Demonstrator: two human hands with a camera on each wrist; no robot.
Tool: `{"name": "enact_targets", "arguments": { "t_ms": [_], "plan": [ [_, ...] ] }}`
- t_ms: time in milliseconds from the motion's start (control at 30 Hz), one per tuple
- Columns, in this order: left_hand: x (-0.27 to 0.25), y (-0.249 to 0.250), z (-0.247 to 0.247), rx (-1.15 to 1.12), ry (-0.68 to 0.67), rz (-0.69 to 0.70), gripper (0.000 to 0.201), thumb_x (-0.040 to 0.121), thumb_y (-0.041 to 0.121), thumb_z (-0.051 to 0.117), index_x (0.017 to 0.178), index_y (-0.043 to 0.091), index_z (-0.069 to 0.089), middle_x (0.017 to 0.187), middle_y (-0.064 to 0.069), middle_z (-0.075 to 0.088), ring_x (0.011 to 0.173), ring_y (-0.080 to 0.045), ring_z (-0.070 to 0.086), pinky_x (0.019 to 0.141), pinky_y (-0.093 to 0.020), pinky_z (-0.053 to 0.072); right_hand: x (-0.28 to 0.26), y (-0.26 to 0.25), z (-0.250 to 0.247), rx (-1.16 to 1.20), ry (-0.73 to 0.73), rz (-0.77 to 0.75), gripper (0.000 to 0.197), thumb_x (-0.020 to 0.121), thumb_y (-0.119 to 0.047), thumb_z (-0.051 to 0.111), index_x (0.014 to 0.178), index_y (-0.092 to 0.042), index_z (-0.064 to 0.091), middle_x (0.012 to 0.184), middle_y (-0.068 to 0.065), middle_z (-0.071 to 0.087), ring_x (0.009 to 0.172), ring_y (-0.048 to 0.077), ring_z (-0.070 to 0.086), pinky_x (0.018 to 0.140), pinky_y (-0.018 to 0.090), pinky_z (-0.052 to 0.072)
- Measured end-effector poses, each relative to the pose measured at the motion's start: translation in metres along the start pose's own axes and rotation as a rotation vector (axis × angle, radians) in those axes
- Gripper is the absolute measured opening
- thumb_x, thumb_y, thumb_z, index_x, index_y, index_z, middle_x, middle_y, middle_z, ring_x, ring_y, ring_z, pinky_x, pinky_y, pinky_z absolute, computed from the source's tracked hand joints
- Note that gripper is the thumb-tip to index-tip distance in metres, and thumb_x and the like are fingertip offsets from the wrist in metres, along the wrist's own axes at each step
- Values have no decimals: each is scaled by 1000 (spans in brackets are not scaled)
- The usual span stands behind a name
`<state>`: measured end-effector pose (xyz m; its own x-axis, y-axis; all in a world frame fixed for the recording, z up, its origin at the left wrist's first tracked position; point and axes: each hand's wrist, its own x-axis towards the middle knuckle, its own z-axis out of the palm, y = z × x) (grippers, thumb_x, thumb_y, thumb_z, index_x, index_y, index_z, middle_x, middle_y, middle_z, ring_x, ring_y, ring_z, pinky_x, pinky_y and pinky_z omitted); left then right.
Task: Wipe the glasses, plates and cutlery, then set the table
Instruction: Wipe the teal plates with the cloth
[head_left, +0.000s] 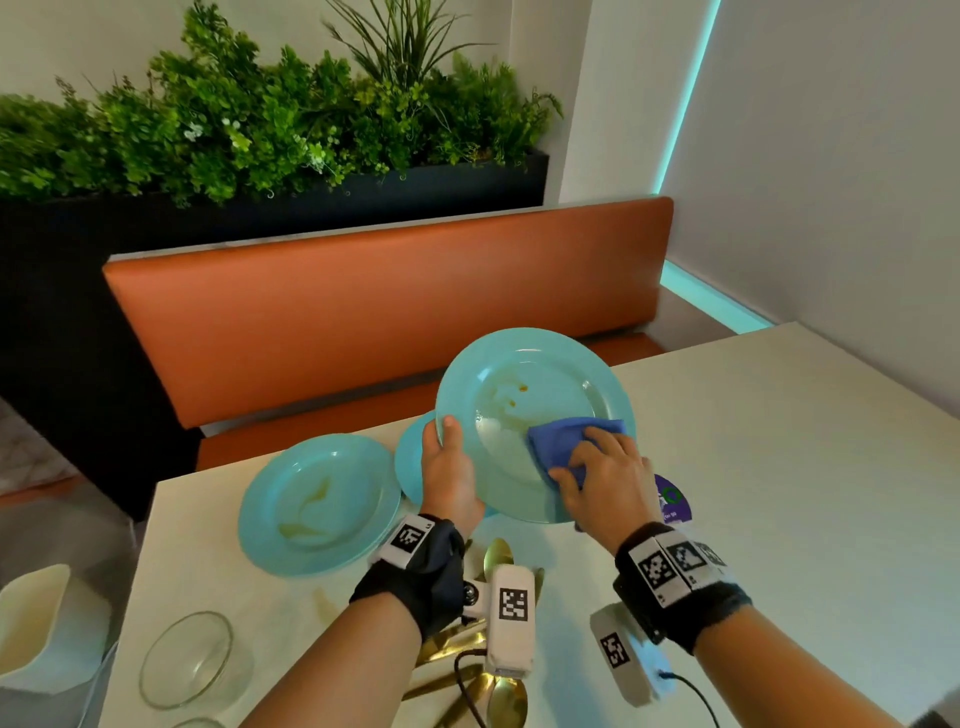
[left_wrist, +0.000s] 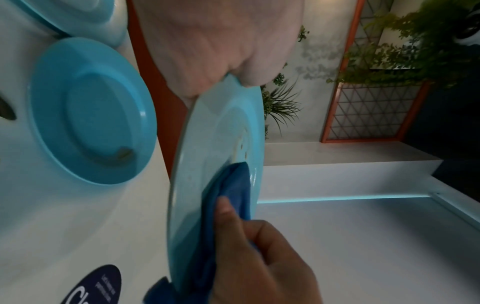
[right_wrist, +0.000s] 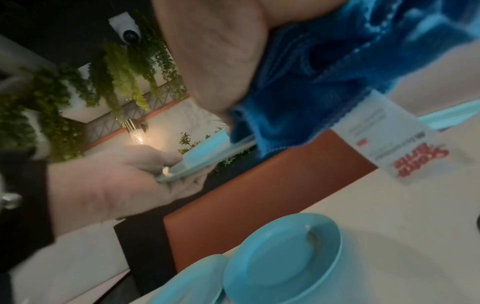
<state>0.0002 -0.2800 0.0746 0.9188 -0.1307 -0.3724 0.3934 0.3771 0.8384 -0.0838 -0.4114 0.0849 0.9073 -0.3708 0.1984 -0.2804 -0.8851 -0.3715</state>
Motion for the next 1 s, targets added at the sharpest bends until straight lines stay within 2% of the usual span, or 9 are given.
{"name": "enact_targets", "arguments": {
  "t_ms": [133,300,467,533,600,733,800,900,1000],
  "plan": [
    [-10,5,4,16,-32,-7,25,101,35,35,125,34,42,107,-1,60,91,-23,63,79,-41,55,4,8,-3,66,44,1,37,79,-5,65,115,-6,60,111,12,65,109,37,53,89,39,46],
    [-19,7,-2,41,-34,11,23,102,32,34,122,30,45,97,0,62,97,-30,62,91,-48,52,-27,21,-5,-18,4,-600,26,58,-6,68,79,-18,77,81,2,72,68,22,67,67,25,56],
    [-39,5,-2,117,-99,-1,28,101,35,35,125,29,46,113,-5,63,104,-27,62,93,-47,51,-2,28,-29,-138,147,-291,31,45,-2,87,71,-16,76,75,13,66,63,30,65,47,33,54],
    [-40,8,1,156,-77,14,36,98,40,38,132,27,43,125,-5,59,110,-27,60,97,-48,49,-12,13,-19,-110,233,-555,8,65,-7,68,66,-11,75,81,9,62,75,23,55,53,29,55],
    [-33,9,-1,203,-73,35,47,95,46,39,138,29,37,136,-7,52,117,-29,56,100,-52,45,-41,12,-8,-44,141,-674,17,72,-11,59,74,-10,76,83,8,65,80,18,55,67,25,55],
    [-43,14,-7,183,-108,43,40,99,38,36,138,27,39,126,-8,56,111,-29,59,95,-50,49,-36,40,-25,-187,-41,-353,28,75,3,65,97,-10,75,101,23,65,93,40,62,80,39,53],
    [-52,11,-4,184,-130,48,39,100,37,36,137,26,41,126,-7,56,111,-29,58,97,-50,48,-16,34,-33,-154,98,-184,26,73,2,72,96,-7,74,101,27,62,93,44,60,78,45,51],
    [-49,12,5,208,-104,87,46,96,42,40,138,24,39,136,-8,51,119,-31,54,102,-53,43,-34,9,-13,-42,290,-533,8,79,-14,68,83,-9,74,93,13,62,84,30,57,73,36,52],
    [-37,16,1,225,-76,129,45,97,40,40,138,20,39,138,-11,50,120,-31,54,101,-51,45,-63,29,-1,-86,37,-714,46,53,-18,84,97,-14,74,101,10,68,92,27,63,79,34,55]
  ]
}}
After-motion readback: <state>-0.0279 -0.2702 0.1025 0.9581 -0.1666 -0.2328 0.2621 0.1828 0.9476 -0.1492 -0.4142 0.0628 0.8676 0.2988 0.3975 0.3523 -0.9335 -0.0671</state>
